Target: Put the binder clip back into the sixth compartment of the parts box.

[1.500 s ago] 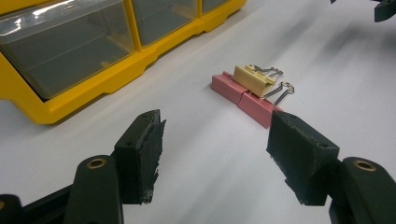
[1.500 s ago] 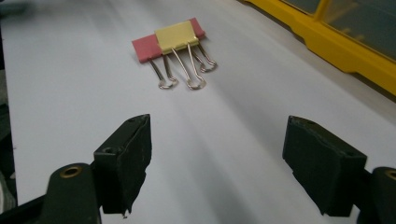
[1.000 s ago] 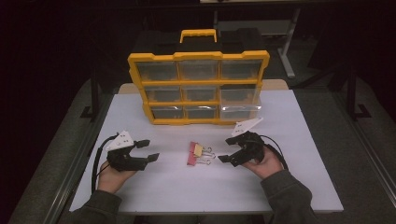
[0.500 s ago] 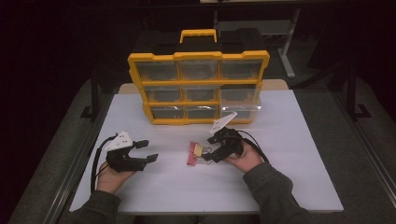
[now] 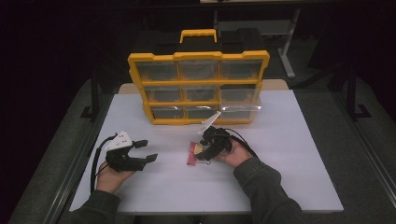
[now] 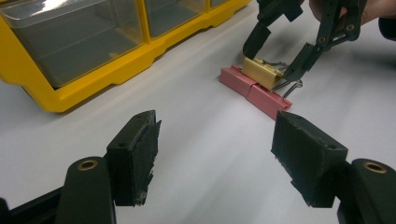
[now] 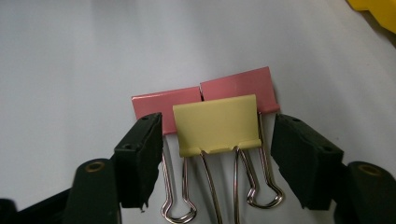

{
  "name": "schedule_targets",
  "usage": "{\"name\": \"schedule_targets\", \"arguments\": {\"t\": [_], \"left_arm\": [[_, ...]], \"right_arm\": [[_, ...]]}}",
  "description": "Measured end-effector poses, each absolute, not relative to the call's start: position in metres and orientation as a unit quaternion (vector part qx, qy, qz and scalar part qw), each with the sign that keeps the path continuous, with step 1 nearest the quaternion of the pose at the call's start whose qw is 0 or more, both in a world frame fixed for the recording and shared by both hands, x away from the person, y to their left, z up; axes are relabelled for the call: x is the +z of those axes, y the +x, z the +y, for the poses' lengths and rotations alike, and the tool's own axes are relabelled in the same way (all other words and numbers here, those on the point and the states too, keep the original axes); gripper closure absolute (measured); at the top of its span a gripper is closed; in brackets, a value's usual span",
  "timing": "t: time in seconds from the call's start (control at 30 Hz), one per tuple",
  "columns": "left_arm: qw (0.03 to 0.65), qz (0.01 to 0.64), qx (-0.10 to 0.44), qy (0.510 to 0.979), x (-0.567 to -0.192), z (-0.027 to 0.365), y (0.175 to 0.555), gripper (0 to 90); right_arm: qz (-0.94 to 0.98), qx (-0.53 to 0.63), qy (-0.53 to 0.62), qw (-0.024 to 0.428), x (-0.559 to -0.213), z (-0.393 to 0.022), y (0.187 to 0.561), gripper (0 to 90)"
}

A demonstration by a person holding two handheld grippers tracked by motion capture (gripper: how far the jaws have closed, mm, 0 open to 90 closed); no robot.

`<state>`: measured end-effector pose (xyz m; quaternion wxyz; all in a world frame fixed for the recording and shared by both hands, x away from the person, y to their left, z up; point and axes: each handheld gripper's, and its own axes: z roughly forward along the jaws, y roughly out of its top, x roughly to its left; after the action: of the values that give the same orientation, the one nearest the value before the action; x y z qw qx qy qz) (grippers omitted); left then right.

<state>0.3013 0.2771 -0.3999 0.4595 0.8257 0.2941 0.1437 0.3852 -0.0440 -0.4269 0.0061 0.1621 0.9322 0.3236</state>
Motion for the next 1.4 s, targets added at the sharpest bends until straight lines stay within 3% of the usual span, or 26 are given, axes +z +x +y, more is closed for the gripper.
{"name": "schedule_targets", "arguments": {"t": [0.43, 1.03, 1.4], "left_arm": [[0.464, 0.294, 0.143, 0.824, -0.4, 0.278, 0.301, 31.0], [0.467, 0.292, 0.144, 0.822, -0.399, 0.278, 0.3, 31.1], [0.471, 0.291, 0.145, 0.82, -0.4, 0.276, 0.299, 31.0]], "right_arm": [[0.939, 0.316, 0.135, 0.01, -0.432, -0.041, 0.385, 47.1], [0.936, 0.329, 0.123, 0.005, -0.418, -0.049, 0.378, 48.4], [0.929, 0.351, 0.117, -0.006, -0.392, -0.057, 0.369, 48.4]]}}
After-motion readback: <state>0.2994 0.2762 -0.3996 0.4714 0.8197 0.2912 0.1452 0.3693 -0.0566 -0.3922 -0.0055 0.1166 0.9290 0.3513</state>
